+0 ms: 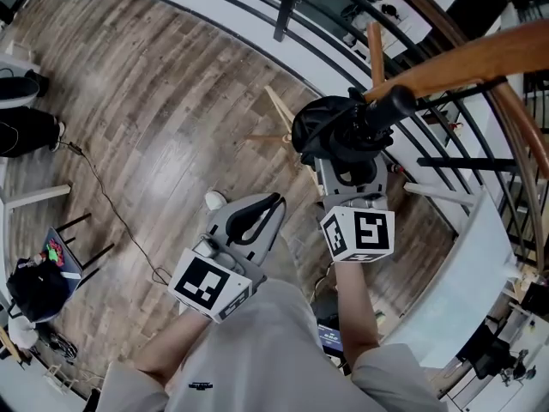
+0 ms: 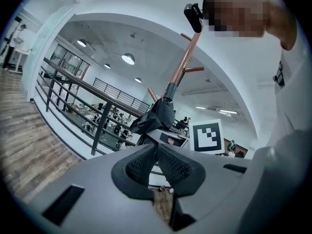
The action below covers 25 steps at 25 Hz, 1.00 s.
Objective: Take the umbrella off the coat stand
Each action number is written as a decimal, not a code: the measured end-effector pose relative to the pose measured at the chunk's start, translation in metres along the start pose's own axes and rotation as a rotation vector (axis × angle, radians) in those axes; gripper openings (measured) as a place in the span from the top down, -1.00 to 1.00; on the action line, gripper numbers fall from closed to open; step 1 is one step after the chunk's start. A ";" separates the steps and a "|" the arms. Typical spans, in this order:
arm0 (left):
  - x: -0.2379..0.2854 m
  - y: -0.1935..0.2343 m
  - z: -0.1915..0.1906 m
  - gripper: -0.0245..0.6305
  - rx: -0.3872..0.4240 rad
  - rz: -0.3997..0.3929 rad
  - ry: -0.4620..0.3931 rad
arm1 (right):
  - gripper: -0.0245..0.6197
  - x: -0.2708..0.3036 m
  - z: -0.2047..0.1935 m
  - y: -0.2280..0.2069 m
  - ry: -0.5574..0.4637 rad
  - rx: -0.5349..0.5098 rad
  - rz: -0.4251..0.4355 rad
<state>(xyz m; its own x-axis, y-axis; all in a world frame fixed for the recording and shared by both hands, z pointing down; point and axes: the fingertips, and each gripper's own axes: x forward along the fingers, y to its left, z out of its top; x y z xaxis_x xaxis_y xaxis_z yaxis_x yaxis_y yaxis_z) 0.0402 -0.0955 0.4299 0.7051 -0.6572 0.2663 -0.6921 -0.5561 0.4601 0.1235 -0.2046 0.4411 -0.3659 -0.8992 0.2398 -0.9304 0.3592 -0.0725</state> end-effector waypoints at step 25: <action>-0.021 -0.020 0.021 0.80 0.025 0.002 -0.046 | 0.00 -0.031 0.032 0.014 -0.048 0.000 0.026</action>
<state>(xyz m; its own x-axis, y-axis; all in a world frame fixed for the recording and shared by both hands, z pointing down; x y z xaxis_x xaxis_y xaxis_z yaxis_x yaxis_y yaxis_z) 0.0360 -0.0809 0.3970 0.6960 -0.6809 0.2280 -0.6979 -0.5666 0.4381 0.1210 -0.1801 0.4016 -0.3906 -0.9004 0.1914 -0.9205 0.3828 -0.0780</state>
